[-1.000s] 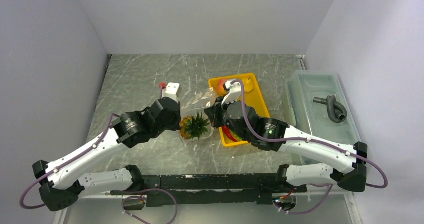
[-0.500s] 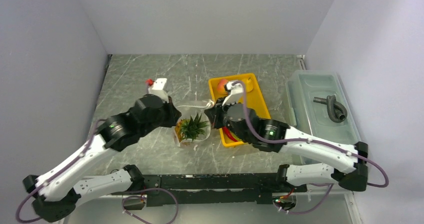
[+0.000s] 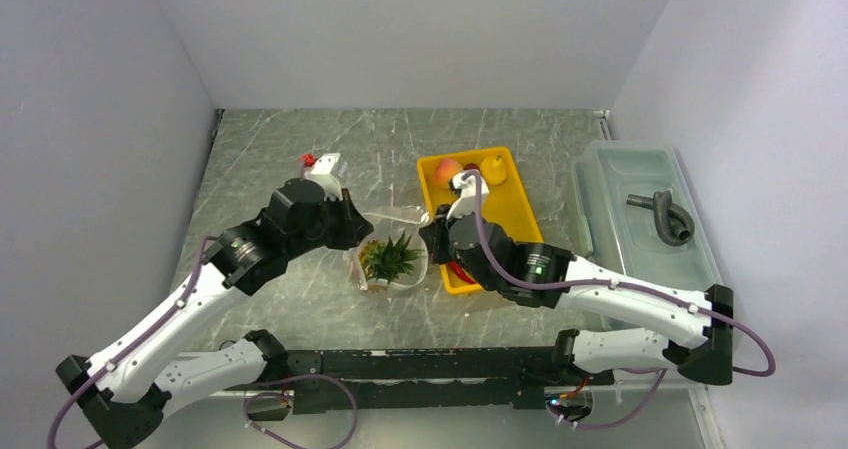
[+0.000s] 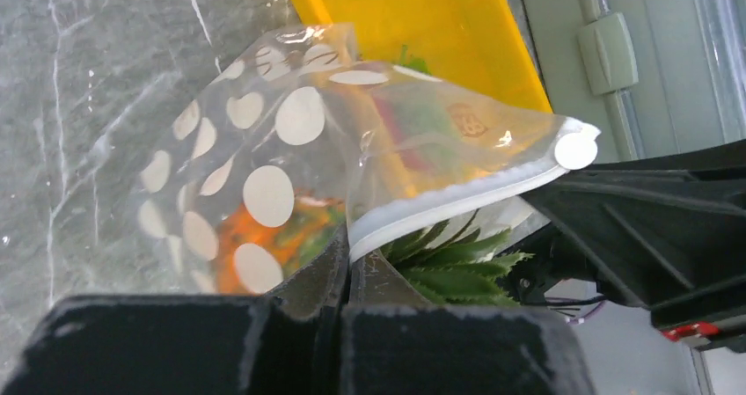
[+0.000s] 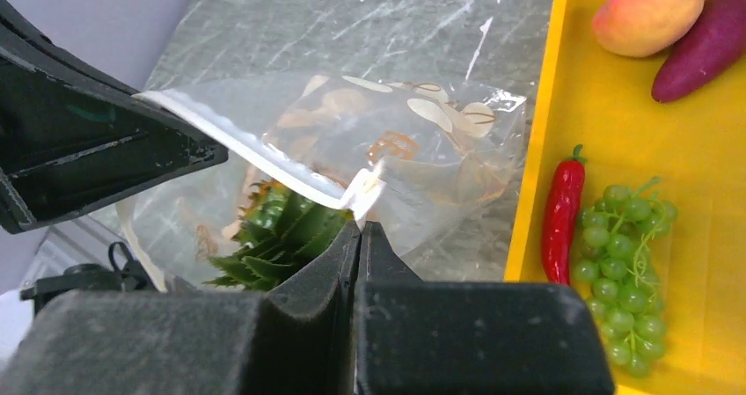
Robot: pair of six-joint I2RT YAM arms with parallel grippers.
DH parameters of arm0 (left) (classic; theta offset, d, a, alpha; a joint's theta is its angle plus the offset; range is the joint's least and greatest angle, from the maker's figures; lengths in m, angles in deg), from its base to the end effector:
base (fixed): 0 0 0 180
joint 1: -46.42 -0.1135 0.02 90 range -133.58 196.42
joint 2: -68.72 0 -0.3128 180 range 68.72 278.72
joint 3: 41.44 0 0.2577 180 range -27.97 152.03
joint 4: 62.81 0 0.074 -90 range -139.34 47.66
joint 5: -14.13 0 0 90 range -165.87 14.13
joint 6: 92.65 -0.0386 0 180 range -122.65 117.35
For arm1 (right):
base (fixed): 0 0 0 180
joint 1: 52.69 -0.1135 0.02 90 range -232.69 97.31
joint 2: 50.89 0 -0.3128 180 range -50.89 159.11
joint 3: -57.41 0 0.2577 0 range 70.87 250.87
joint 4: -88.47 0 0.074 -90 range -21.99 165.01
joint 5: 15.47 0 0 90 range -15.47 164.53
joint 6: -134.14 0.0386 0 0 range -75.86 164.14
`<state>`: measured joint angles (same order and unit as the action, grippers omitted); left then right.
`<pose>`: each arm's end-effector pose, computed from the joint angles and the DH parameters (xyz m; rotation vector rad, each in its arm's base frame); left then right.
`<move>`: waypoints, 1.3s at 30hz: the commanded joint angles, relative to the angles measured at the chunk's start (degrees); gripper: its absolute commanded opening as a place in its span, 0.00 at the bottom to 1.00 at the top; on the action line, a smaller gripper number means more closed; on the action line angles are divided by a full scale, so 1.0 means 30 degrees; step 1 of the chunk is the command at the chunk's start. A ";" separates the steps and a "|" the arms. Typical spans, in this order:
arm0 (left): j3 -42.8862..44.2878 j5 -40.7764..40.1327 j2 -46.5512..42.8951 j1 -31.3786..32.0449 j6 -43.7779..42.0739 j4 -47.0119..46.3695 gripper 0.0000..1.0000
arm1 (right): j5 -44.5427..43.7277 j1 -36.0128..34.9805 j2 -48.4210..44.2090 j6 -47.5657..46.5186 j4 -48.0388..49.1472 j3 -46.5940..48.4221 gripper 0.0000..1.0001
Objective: Place the food in the zip-top bag and seal the zipper
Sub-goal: Place the fake fruit in the zipper food storage bag.
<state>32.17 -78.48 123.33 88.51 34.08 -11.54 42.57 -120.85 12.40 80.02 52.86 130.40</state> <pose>0.1330 -0.1178 0.3923 0.0763 2.2288 -0.7411 0.1043 0.2054 0.3897 -0.2087 1.9931 0.6256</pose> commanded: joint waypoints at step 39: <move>0.2405 -0.1552 -0.0462 -0.0464 -0.2507 0.3693 0.00 | -0.1182 0.0543 -0.0774 -0.1235 -0.1022 0.1058 0.00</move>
<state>43.66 -76.87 125.82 87.83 28.20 0.28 45.19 -119.74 10.48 80.19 53.93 132.37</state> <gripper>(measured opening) 0.012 0.017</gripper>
